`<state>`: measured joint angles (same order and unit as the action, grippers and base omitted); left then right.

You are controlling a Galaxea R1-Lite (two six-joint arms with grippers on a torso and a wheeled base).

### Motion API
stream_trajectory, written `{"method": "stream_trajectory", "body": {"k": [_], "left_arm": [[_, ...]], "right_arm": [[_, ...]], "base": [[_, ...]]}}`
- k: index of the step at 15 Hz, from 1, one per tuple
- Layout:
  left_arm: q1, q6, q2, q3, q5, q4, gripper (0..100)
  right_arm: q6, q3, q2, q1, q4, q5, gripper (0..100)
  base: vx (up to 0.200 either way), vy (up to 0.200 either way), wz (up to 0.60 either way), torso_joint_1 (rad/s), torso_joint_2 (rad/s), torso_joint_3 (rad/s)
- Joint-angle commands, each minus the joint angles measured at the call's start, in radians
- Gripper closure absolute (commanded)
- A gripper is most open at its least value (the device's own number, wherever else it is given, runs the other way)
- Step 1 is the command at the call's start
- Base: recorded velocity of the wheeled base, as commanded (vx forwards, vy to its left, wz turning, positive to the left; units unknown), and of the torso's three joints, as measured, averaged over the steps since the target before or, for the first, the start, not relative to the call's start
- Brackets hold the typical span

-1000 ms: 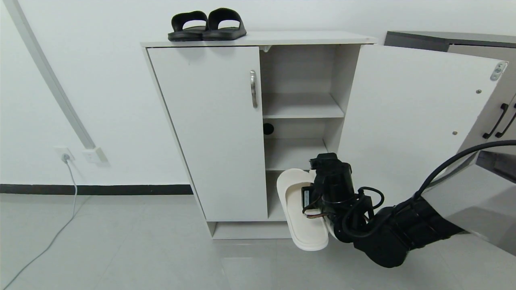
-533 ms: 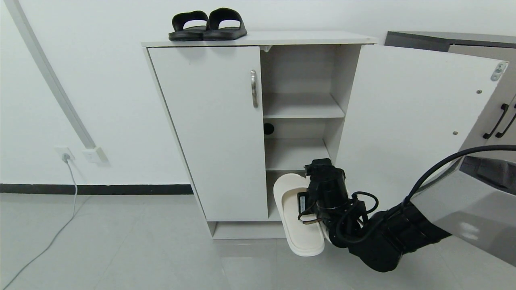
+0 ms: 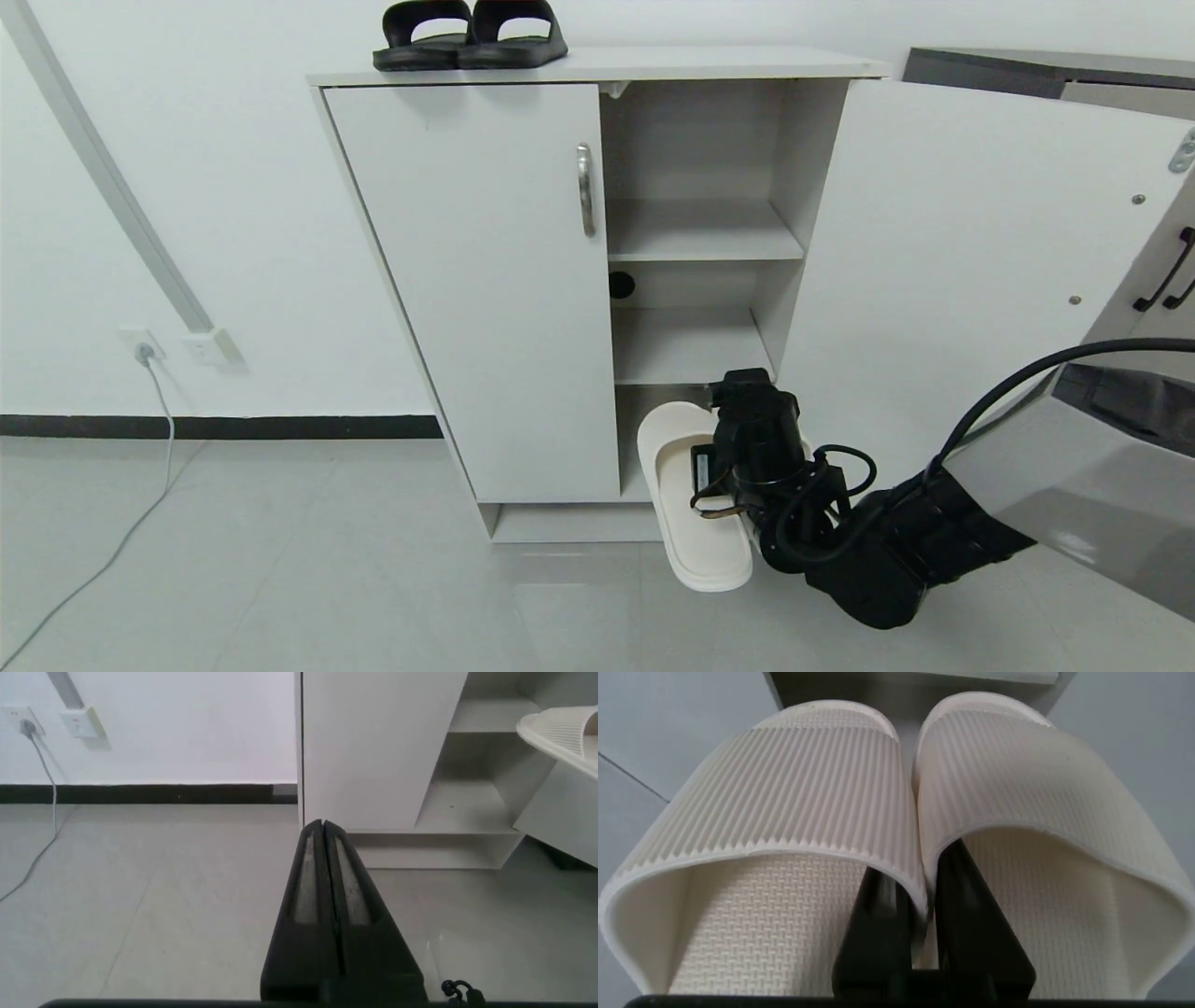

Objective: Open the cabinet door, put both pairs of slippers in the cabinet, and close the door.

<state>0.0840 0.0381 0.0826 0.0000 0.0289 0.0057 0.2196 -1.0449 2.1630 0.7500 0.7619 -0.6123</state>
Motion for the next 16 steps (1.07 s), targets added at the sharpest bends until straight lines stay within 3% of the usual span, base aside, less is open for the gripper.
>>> {"method": "stream_trajectory", "body": {"k": [1, 9, 12, 16], "left_arm": [[0.0, 0.0, 0.005, 0.0, 0.0, 0.0, 100], [-0.003, -0.001, 0.003, 0.0, 0.0, 0.0, 100], [-0.01, -0.001, 0.002, 0.0, 0.0, 0.0, 100], [-0.084, -0.001, -0.083, 0.0, 0.0, 0.0, 100]], "right_arm": [[0.0, -0.004, 0.006, 0.0, 0.0, -0.001, 100], [-0.019, -0.027, 0.024, 0.002, 0.05, -0.049, 100], [-0.074, -0.021, 0.014, 0.0, 0.152, -0.056, 100], [-0.259, 0.039, 0.012, -0.004, 0.416, -0.067, 100]], "base": [[0.0, 0.0, 0.0, 0.002, 0.01, -0.178], [0.0, 0.0, 0.0, 0.002, 0.0, -0.196], [0.0, 0.0, 0.0, -0.001, 0.0, -0.196], [0.0, 0.0, 0.0, 0.005, 0.0, -0.199]]}}
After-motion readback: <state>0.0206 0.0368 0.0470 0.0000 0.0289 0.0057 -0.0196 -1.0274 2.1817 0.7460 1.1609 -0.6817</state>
